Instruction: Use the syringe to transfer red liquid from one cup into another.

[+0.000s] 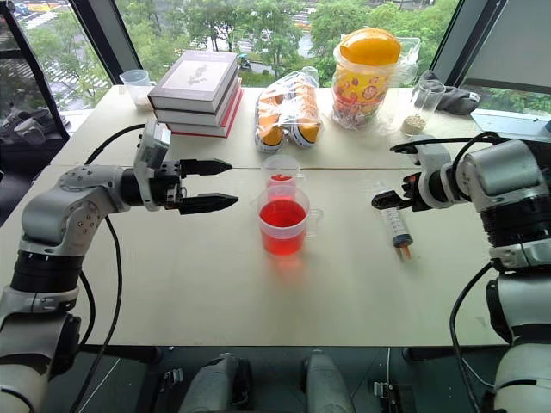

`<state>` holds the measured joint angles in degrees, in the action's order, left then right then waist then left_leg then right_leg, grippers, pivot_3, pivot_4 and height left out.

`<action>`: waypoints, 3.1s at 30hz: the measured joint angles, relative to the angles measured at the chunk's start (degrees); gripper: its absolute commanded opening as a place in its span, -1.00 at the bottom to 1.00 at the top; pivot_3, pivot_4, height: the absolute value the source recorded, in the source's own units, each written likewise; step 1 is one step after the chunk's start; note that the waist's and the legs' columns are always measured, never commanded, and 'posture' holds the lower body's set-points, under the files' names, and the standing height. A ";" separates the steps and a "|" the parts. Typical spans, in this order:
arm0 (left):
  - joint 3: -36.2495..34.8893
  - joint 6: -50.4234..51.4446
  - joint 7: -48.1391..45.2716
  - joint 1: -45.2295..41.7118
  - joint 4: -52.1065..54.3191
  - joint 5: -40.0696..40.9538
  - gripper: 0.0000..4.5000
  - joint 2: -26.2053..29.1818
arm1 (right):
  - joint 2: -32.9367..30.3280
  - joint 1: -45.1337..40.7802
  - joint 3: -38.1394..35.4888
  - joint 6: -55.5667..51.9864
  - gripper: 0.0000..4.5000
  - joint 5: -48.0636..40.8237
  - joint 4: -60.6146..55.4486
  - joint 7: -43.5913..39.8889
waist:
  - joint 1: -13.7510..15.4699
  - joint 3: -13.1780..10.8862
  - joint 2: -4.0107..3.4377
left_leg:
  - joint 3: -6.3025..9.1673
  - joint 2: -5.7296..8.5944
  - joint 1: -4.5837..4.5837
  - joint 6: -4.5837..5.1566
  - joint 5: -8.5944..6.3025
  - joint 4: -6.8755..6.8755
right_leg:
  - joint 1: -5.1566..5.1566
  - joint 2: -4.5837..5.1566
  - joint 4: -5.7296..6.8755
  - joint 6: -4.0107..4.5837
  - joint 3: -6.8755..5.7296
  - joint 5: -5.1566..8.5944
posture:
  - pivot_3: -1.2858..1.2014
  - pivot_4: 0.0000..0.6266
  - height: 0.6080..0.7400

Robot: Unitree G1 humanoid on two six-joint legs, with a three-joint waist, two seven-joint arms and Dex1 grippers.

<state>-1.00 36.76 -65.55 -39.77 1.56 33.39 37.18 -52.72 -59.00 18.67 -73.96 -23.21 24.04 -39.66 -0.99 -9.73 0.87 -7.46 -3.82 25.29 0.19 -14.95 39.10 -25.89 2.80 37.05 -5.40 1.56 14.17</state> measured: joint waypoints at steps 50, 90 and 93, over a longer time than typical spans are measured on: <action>2.77 -1.15 -3.36 -11.97 -8.42 -0.50 1.00 -1.56 | 45.77 30.44 -27.34 41.69 -0.39 -5.52 -43.36 7.37 | -0.23 0.07 0.08 | 0.18 -0.02 -0.03 -0.18 0.11 0.08 | 0.08 -0.12 0.25 -0.11 -0.16 -0.06 | 0.03 -0.52 1.00; 4.78 -18.54 -15.35 -30.41 -43.13 -13.43 -0.96 -19.05 | 42.89 40.84 -16.32 59.39 -0.39 2.36 -38.84 8.40 | 0.12 0.07 0.09 | 0.25 -0.01 -0.04 -0.24 0.15 0.08 | 0.14 -0.14 0.23 -0.11 -0.18 -0.05 | 0.03 -0.52 1.00; 4.74 -18.80 -15.46 -30.44 -43.15 -13.57 -0.99 -19.29 | 42.87 40.76 -16.42 59.39 -0.39 2.20 -38.62 8.42 | -0.02 0.07 0.09 | 0.26 -0.01 -0.05 -0.24 0.15 0.08 | 0.14 -0.14 0.23 -0.11 -0.17 -0.05 | 0.03 -0.52 1.00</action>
<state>3.74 17.96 -81.00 -70.21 -41.59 19.82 17.89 -9.85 -18.24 2.25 -14.57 -21.02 -14.58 -31.24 -1.00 -9.66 0.95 -7.20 -3.83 25.24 -0.05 -14.80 39.18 -25.76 2.65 37.28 -5.51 1.39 14.11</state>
